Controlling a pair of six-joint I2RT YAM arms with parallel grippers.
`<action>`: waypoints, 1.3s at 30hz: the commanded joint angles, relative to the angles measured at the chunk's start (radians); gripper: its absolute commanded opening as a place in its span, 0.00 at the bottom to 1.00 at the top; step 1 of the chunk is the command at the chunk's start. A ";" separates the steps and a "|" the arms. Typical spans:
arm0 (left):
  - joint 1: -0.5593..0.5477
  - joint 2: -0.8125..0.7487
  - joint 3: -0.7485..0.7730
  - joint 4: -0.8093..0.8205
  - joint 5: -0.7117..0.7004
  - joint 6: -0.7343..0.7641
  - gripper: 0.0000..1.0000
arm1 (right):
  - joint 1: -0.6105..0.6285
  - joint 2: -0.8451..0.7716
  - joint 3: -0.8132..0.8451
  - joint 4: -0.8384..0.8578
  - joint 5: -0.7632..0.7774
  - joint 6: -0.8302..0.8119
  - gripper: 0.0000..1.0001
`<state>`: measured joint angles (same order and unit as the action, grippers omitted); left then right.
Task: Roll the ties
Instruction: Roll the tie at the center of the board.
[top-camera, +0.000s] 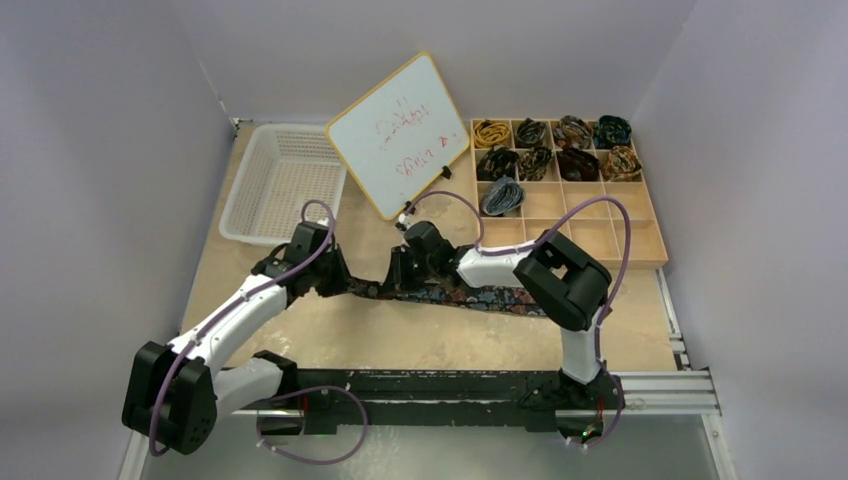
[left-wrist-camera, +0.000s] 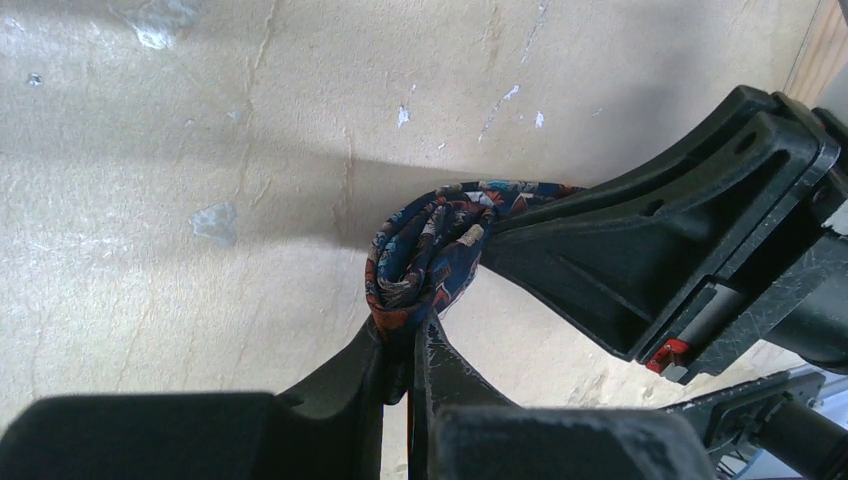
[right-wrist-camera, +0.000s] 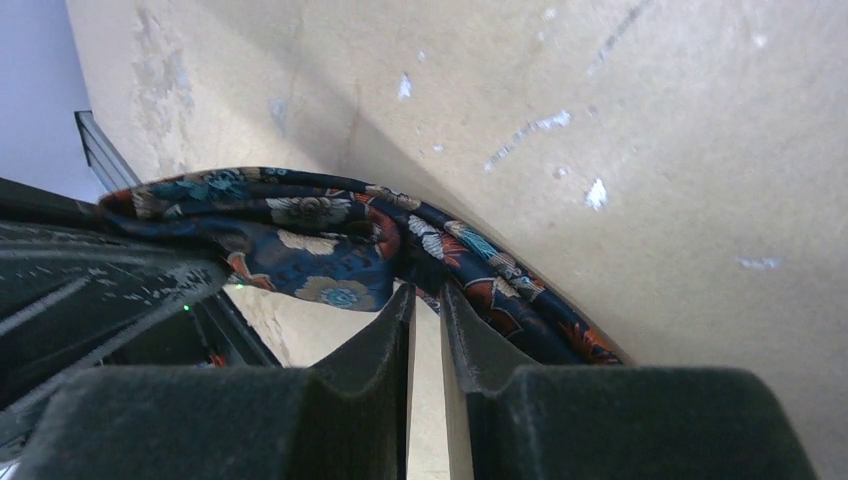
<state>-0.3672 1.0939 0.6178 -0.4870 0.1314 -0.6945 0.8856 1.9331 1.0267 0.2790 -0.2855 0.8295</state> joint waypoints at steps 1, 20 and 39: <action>-0.013 -0.002 0.050 -0.027 -0.051 0.030 0.00 | 0.007 -0.010 0.075 -0.020 -0.008 -0.023 0.17; -0.030 -0.011 0.076 -0.054 -0.085 0.032 0.00 | 0.021 -0.011 0.091 0.007 -0.015 -0.003 0.18; -0.108 0.027 0.114 -0.066 -0.120 0.023 0.00 | 0.022 0.101 0.187 -0.020 -0.062 -0.032 0.18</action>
<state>-0.4480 1.1076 0.6823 -0.5663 0.0250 -0.6838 0.9031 2.0296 1.1721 0.2722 -0.3317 0.8162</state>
